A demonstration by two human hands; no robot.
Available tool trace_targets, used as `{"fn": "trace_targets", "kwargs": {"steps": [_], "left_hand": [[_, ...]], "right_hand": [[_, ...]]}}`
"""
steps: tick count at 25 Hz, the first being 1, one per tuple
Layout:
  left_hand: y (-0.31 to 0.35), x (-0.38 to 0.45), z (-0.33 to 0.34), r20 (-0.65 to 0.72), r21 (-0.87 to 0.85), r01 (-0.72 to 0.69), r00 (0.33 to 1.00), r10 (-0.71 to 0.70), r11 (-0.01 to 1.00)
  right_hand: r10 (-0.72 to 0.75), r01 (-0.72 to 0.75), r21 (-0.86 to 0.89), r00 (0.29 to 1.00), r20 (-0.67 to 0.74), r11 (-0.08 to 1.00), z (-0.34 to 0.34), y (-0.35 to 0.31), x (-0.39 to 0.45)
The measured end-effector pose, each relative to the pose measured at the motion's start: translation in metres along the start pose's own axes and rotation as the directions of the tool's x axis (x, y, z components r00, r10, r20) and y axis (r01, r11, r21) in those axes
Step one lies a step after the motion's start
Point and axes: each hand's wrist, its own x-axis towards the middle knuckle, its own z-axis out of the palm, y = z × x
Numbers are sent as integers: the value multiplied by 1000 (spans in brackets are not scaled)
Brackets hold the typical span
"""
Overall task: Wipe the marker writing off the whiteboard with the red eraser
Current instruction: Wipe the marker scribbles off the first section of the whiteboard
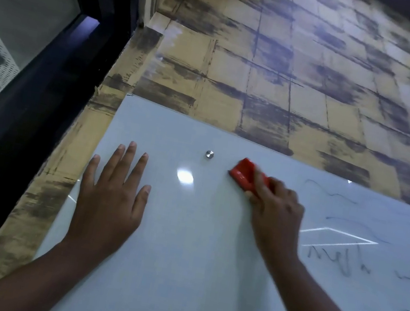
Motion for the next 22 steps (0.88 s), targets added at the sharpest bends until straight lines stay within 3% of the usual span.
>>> {"fn": "trace_targets", "kwargs": {"steps": [4, 9, 13, 17, 22], "left_hand": [[46, 1, -14, -15, -13, -105, 994, 105, 994], [101, 13, -10, 45, -15, -222, 974, 223, 975], [144, 8, 14, 75, -4, -212, 974, 212, 977], [193, -7, 42, 73, -31, 20, 997, -18, 999], [207, -20, 50, 28, 42, 59, 998, -60, 997]], "right_hand": [[-163, 164, -10, 984, 64, 986, -12, -13, -31], [-298, 304, -38, 947, 124, 952, -18, 21, -32], [-161, 168, -78, 983, 87, 983, -16, 87, 4], [8, 0, -75, 994, 108, 997, -21, 165, 37], [85, -85, -2, 996, 40, 996, -10, 178, 33]]}}
